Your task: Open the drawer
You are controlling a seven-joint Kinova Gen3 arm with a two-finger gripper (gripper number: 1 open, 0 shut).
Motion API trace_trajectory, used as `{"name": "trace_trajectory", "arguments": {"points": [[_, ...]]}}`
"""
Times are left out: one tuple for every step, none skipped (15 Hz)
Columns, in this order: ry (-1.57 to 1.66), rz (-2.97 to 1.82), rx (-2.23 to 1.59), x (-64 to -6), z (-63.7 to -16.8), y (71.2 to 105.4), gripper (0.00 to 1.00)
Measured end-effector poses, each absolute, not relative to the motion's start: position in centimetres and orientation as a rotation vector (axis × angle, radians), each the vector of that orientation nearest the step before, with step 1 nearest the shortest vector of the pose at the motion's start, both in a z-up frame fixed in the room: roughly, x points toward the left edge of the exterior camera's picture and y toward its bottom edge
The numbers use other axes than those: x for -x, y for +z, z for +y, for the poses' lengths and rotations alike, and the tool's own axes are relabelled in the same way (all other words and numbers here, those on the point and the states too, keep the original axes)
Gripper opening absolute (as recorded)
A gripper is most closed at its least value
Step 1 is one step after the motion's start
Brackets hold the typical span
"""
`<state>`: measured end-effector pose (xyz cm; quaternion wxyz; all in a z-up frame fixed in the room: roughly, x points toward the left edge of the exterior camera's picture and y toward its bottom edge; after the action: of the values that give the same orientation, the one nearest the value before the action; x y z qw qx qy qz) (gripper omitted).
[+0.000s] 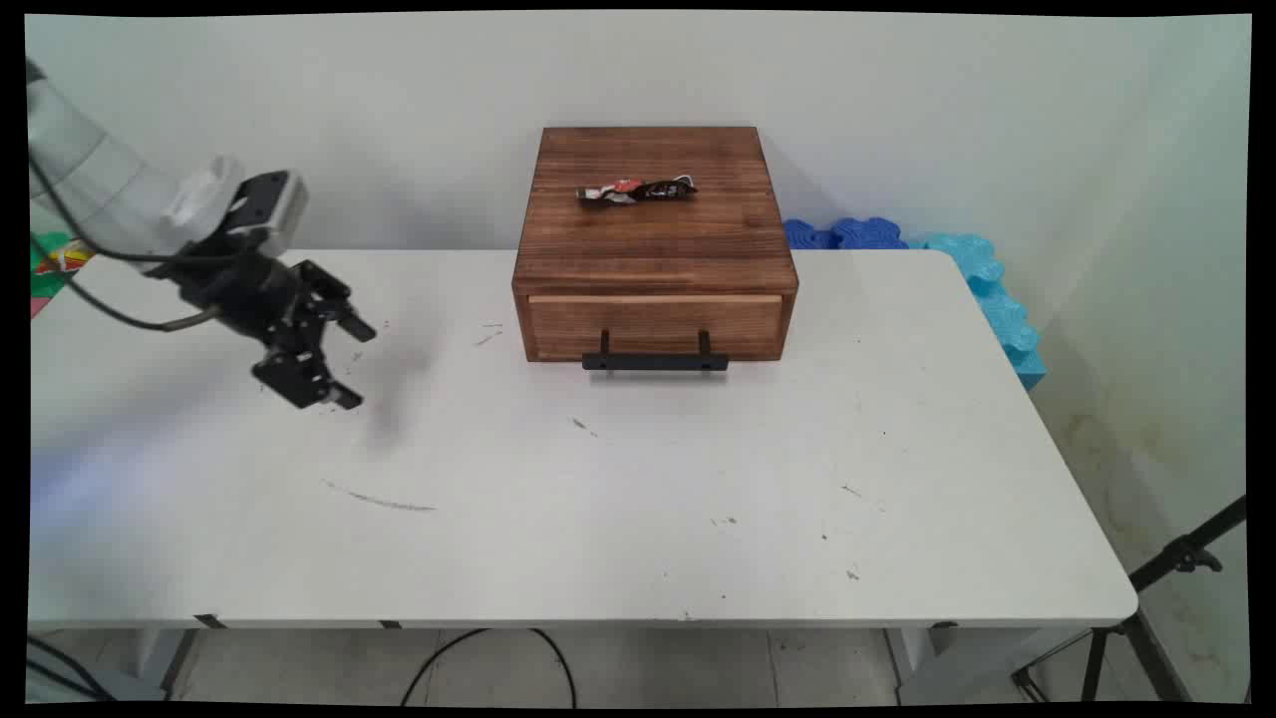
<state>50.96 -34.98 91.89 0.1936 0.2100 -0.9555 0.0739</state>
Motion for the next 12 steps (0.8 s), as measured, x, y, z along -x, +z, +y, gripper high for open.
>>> {"name": "trace_trajectory", "arguments": {"points": [[0.215, -2.676, -0.582, -49.9, -35.4, 92.1, 1.00], [0.223, -2.672, -0.574, -48.8, -35.8, 92.4, 1.00], [0.230, -2.668, -0.565, -47.8, -36.2, 92.6, 1.00], [0.238, -2.662, -0.554, -46.5, -36.7, 92.7, 1.00], [0.247, -2.657, -0.543, -45.3, -37.1, 92.9, 1.00], [0.254, -2.653, -0.533, -44.2, -37.6, 93.0, 1.00], [0.259, -2.650, -0.527, -43.4, -37.9, 93.0, 1.00], [0.264, -2.645, -0.519, -42.3, -38.3, 93.0, 1.00], [0.269, -2.642, -0.513, -41.5, -38.7, 93.0, 1.00], [0.276, -2.638, -0.504, -40.4, -39.2, 93.0, 1.00], [0.285, -2.635, -0.495, -39.1, -39.7, 92.8, 1.00], [0.295, -2.631, -0.485, -37.9, -40.3, 92.6, 1.00]]}}
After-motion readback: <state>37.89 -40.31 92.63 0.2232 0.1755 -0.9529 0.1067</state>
